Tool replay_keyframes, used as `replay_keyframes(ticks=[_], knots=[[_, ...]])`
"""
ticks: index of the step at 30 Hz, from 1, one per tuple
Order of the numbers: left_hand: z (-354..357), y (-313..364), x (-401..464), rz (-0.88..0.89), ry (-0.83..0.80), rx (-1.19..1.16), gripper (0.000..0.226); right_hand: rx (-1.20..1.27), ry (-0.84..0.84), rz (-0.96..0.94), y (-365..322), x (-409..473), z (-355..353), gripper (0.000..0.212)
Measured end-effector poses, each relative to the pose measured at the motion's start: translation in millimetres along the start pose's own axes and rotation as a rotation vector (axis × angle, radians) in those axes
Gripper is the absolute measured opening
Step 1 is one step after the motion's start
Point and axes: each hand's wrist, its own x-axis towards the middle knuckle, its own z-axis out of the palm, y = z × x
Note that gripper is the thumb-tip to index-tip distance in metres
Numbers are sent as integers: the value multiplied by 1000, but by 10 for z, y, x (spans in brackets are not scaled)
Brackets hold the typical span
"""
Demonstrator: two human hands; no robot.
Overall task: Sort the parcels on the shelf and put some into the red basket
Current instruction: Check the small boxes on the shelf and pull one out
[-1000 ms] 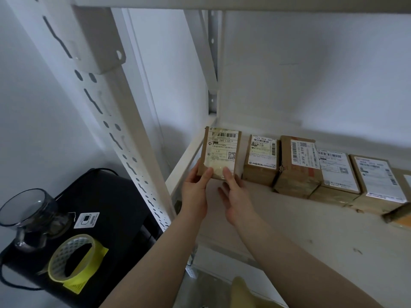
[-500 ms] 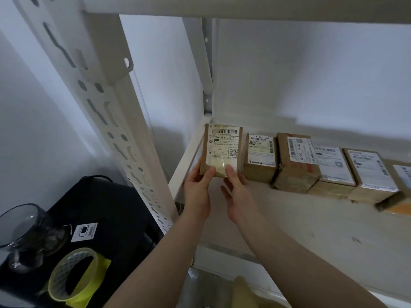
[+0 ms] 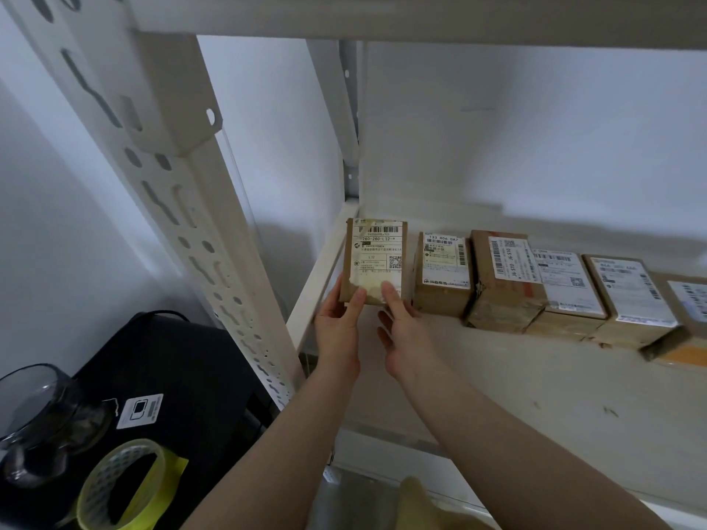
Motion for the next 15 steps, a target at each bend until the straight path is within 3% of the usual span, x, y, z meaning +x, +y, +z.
replay_keyframes(ticks=[7,12,15], knots=[[101,5,103,-82,110,57,43,26,150,117,-71,110,176,52],[195,37,206,-124,140,102,34,52,167,131,-127,162,215,41],[247,43,271,-151,154,130,33,28,194,138,-140,192,189,44]])
